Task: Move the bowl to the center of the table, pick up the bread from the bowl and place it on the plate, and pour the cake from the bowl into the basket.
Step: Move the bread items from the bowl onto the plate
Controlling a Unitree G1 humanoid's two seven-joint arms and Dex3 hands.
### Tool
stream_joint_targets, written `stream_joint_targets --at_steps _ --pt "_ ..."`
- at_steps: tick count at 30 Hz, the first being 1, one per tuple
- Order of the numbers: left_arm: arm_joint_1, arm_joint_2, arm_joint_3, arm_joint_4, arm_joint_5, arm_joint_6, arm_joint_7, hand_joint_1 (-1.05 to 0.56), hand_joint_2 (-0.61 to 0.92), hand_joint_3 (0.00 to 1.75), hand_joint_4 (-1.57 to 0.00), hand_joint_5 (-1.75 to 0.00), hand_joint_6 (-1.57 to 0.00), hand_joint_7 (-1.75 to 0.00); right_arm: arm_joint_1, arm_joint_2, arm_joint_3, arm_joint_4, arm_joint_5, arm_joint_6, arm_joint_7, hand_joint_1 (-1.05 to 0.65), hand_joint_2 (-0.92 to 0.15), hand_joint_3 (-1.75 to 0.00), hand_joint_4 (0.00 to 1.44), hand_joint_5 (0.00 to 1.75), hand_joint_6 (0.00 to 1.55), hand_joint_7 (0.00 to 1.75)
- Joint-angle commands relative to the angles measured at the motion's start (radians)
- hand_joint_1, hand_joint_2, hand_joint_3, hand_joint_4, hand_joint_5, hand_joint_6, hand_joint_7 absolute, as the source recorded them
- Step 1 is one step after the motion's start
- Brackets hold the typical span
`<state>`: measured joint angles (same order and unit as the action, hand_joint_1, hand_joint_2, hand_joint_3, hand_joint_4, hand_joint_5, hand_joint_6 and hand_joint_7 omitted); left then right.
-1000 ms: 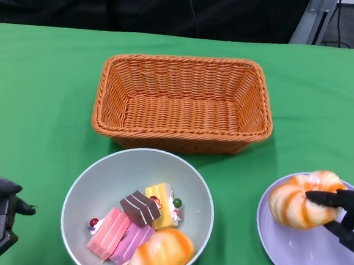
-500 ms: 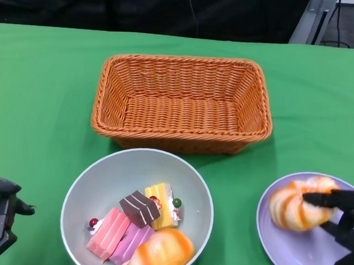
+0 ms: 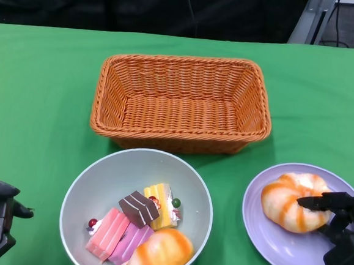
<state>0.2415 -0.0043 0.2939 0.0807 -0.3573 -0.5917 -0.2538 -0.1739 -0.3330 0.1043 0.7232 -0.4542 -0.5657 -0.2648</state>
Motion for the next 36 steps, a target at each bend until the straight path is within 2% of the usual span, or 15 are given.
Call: stream_joint_targets --at_steps 1,3,4,10,12,13,16,23,25,29,32,34,36 --pt "-0.006 0.010 0.008 0.003 -0.010 -0.012 -0.006 -0.05 0.65 0.94 -0.79 -1.43 -0.80 -1.17 0.014 -0.038 0.023 -0.040 -0.028 0.070 0.034 -0.04 -0.92 -0.04 0.74 1.18 1.16 0.08" --pt "-0.005 0.009 0.008 0.000 -0.006 -0.010 -0.001 -0.06 0.64 0.93 -0.80 -1.43 -0.80 -1.17 0.027 -0.047 0.033 -0.076 -0.042 0.099 0.036 -0.02 -0.92 -0.04 0.77 0.99 1.15 0.07" --pt "-0.004 0.009 0.008 -0.003 -0.003 -0.009 0.002 -0.06 0.64 0.92 -0.80 -1.42 -0.80 -1.17 0.032 -0.050 0.036 -0.090 -0.046 0.106 0.032 -0.01 -0.92 -0.04 0.77 0.95 1.14 0.06" --pt "0.001 0.011 0.008 -0.006 0.000 -0.005 0.002 -0.07 0.66 0.90 -0.80 -1.41 -0.80 -1.16 0.067 -0.063 0.044 -0.166 -0.075 0.121 0.001 -0.03 -0.90 -0.01 0.68 0.88 1.09 0.03" --pt "0.001 0.011 0.008 -0.004 -0.001 -0.005 0.001 -0.07 0.66 0.89 -0.80 -1.42 -0.81 -1.16 0.082 -0.070 0.044 -0.197 -0.072 0.128 0.022 -0.08 -0.88 0.00 0.70 0.62 1.05 0.01" --pt "-0.001 0.011 0.009 0.000 -0.003 -0.008 -0.002 -0.07 0.67 0.89 -0.80 -1.42 -0.81 -1.16 0.095 -0.076 0.044 -0.229 -0.068 0.149 0.051 -0.17 -0.87 0.00 0.69 0.38 0.98 0.00" --pt "-0.005 0.011 0.009 0.007 -0.003 -0.013 -0.002 -0.06 0.67 0.89 -0.80 -1.42 -0.81 -1.15 0.131 -0.080 0.040 -0.309 -0.069 0.193 0.089 -0.32 -0.87 -0.01 0.58 0.11 0.84 0.00" --pt "-0.009 0.015 0.010 0.017 0.006 -0.020 -0.003 -0.06 0.66 0.88 -0.81 -1.41 -0.82 -1.13 0.163 -0.070 0.030 -0.367 -0.064 0.205 0.081 -0.37 -0.86 0.00 0.54 0.04 0.80 0.00" --pt "-0.013 0.021 0.011 0.028 0.015 -0.028 -0.005 -0.07 0.67 0.89 -0.80 -1.42 -0.80 -1.17 0.179 -0.061 0.022 -0.386 -0.060 0.190 0.054 -0.41 -0.89 -0.01 0.42 0.01 0.78 0.00" --pt "-0.013 0.020 0.009 0.028 0.014 -0.026 -0.002 -0.07 0.67 0.89 -0.80 -1.42 -0.79 -1.19 0.188 -0.055 0.017 -0.398 -0.046 0.174 0.042 -0.43 -0.89 -0.01 0.39 0.00 0.78 0.00" --pt "-0.009 0.016 0.004 0.017 0.005 -0.011 -0.001 -0.06 0.67 0.89 -0.80 -1.43 -0.79 -1.20 0.204 -0.055 0.008 -0.430 -0.023 0.166 0.055 -0.47 -0.92 -0.07 0.17 0.00 0.57 0.00" --pt "-0.008 0.016 0.003 0.014 0.006 -0.008 0.001 -0.06 0.67 0.90 -0.80 -1.43 -0.80 -1.20 0.212 -0.061 0.008 -0.449 -0.031 0.167 0.051 -0.51 -0.92 -0.11 0.13 0.00 0.47 0.00" --pt "-0.006 0.016 0.002 0.011 -0.001 0.001 0.000 -0.06 0.67 0.90 -0.80 -1.43 -0.79 -1.20 0.214 -0.070 0.010 -0.451 -0.042 0.145 0.040 -0.62 -0.92 -0.22 0.12 0.00 0.40 0.00"
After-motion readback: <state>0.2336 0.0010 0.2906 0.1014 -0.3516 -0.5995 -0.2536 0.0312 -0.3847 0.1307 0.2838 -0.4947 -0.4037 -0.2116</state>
